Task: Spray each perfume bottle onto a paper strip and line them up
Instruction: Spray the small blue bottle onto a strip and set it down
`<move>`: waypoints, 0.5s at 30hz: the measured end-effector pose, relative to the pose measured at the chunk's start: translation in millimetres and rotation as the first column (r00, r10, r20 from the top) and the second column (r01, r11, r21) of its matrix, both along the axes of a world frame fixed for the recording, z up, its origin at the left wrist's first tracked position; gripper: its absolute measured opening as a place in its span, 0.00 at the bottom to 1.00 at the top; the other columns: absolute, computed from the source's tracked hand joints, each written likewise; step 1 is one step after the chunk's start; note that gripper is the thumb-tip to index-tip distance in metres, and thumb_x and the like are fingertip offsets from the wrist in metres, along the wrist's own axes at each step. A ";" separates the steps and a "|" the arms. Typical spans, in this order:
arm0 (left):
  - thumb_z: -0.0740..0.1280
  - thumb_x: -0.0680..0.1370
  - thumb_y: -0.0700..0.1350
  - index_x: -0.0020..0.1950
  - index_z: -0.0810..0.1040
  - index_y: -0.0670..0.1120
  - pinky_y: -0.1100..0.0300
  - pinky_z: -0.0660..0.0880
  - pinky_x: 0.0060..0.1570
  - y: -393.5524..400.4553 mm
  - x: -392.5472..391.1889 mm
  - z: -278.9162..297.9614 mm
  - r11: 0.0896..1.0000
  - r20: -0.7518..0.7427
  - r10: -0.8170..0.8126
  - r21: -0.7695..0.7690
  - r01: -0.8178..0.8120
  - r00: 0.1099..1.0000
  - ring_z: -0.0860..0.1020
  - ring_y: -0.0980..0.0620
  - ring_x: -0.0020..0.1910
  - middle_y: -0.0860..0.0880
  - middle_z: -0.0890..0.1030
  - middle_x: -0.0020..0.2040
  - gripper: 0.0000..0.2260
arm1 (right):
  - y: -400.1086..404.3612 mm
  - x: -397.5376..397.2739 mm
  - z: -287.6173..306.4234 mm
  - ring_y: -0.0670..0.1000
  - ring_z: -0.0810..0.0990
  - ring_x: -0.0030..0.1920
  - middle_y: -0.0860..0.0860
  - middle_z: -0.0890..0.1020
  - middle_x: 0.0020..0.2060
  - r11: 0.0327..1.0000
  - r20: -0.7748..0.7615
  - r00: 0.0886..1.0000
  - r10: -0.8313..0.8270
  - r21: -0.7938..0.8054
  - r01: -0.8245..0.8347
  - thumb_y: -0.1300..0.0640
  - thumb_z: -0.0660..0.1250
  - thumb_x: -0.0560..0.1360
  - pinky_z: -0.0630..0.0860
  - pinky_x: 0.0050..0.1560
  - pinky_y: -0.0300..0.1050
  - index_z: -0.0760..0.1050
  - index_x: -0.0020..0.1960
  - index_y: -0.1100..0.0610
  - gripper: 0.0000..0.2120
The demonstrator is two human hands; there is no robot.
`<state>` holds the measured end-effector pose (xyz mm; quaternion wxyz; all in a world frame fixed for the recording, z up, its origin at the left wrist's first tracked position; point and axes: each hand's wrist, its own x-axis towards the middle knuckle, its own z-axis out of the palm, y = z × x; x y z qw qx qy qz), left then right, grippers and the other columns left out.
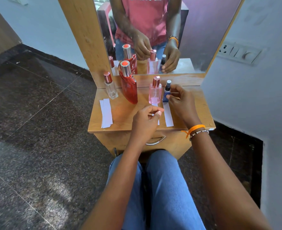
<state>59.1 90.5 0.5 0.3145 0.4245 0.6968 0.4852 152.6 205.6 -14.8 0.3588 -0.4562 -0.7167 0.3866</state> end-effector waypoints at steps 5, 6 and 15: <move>0.64 0.77 0.40 0.47 0.81 0.50 0.60 0.75 0.51 0.9 -0.5 -0.1 1.000 0.009 0.008 -0.004 -0.008 1.000 0.78 0.55 0.46 0.59 0.80 0.42 0.08 | -0.9 0.0 0.8 0.49 0.79 0.53 0.55 0.81 0.54 1.000 0.006 1.000 0.002 0.003 -0.002 0.70 0.61 0.74 0.75 0.55 0.34 0.75 0.61 0.60 0.17; 0.64 0.77 0.39 0.47 0.81 0.50 0.60 0.75 0.51 0.8 -0.5 -0.1 1.000 0.011 0.008 -0.003 -0.008 1.000 0.78 0.55 0.46 0.58 0.80 0.43 0.08 | -1.2 0.2 0.7 0.49 0.79 0.54 0.55 0.81 0.55 1.000 0.006 1.000 0.001 -0.001 -0.001 0.70 0.61 0.74 0.75 0.57 0.38 0.75 0.62 0.60 0.18; 0.64 0.77 0.40 0.47 0.81 0.50 0.64 0.73 0.49 -5.8 -2.0 5.8 1.000 0.020 0.021 0.000 -0.021 1.000 0.77 0.59 0.44 0.59 0.80 0.43 0.08 | -21.8 8.5 7.0 0.47 0.78 0.48 0.50 0.80 0.50 0.976 -0.091 0.976 -0.197 0.078 0.205 0.65 0.66 0.74 0.73 0.46 0.29 0.76 0.56 0.57 0.12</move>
